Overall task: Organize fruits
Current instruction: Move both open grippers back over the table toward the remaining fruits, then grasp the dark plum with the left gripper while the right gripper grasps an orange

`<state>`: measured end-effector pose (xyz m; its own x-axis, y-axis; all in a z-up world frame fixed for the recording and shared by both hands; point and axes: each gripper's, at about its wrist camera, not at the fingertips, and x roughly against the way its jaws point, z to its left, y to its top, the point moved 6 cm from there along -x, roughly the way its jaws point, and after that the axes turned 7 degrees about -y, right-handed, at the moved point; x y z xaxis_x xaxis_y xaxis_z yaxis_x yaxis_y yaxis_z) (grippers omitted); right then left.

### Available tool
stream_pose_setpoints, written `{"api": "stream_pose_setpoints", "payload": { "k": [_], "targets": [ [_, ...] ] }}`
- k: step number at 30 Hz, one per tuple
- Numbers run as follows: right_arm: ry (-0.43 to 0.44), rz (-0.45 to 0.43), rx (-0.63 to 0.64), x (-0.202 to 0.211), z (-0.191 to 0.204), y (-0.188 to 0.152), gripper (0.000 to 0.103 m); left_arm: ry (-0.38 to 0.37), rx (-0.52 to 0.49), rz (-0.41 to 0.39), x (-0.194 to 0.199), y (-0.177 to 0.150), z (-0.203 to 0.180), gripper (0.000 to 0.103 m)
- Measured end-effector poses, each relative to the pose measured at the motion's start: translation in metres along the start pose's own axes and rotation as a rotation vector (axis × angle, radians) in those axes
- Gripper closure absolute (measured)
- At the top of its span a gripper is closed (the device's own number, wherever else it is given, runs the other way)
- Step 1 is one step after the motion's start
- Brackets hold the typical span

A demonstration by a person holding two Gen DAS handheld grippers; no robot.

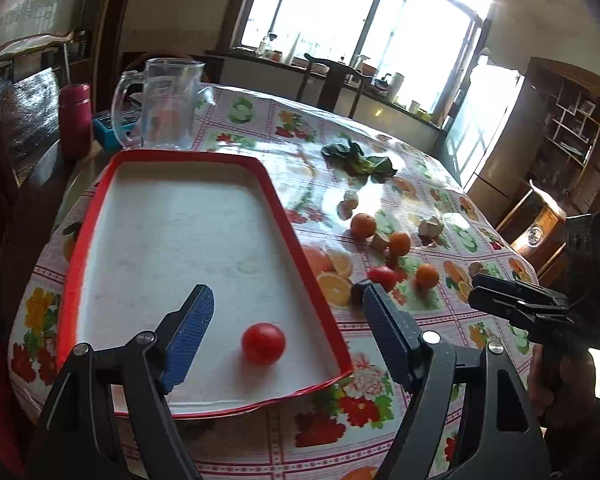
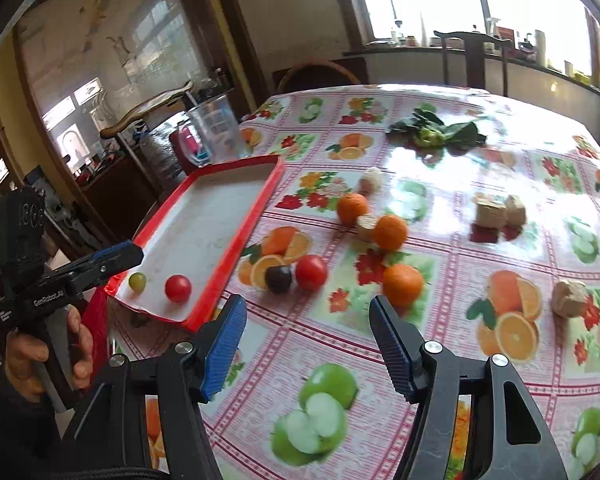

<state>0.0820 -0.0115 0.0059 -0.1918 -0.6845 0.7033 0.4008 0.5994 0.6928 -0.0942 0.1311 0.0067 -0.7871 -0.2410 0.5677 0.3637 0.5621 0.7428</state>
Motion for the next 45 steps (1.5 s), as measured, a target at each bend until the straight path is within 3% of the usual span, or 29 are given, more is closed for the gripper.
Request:
{"api": "stream_pose_setpoints", "payload": {
  "k": [6, 10, 17, 27, 30, 33, 38, 41, 43, 45],
  "targets": [
    [-0.049, 0.004, -0.06, 0.007, -0.038, -0.013, 0.037, -0.109, -0.107, 0.116, -0.032, -0.007, -0.054, 0.026],
    [-0.086, 0.002, -0.05, 0.01, -0.048, -0.019, 0.037, -0.128, -0.164, 0.157, -0.047, -0.014, -0.077, 0.026],
    [-0.09, 0.024, -0.06, 0.002, -0.056, -0.019, 0.037, -0.082, -0.21, 0.198, -0.064, -0.019, -0.083, 0.026],
    [-0.097, 0.053, 0.039, -0.044, -0.035, 0.002, 0.042, -0.031, -0.252, 0.266, -0.099, -0.02, -0.077, 0.026],
    [-0.137, 0.071, 0.071, -0.061, -0.034, 0.005, 0.046, -0.026, -0.253, 0.295, -0.111, -0.022, -0.075, 0.034],
    [-0.167, 0.085, 0.085, -0.075, -0.036, 0.006, 0.051, -0.026, -0.253, 0.33, -0.124, -0.026, -0.074, 0.048],
    [-0.156, 0.088, 0.075, -0.087, -0.036, 0.006, 0.061, 0.017, -0.287, 0.322, -0.134, -0.024, -0.071, 0.053],
    [-0.155, 0.081, 0.073, -0.085, -0.033, 0.007, 0.068, 0.008, -0.267, 0.305, -0.132, -0.021, -0.066, 0.064],
    [-0.156, 0.075, 0.076, -0.082, -0.031, 0.006, 0.068, -0.009, -0.253, 0.307, -0.131, -0.021, -0.062, 0.084],
    [-0.139, 0.073, 0.066, -0.078, -0.03, 0.006, 0.068, -0.024, -0.243, 0.302, -0.128, -0.021, -0.06, 0.088]
  ]
}}
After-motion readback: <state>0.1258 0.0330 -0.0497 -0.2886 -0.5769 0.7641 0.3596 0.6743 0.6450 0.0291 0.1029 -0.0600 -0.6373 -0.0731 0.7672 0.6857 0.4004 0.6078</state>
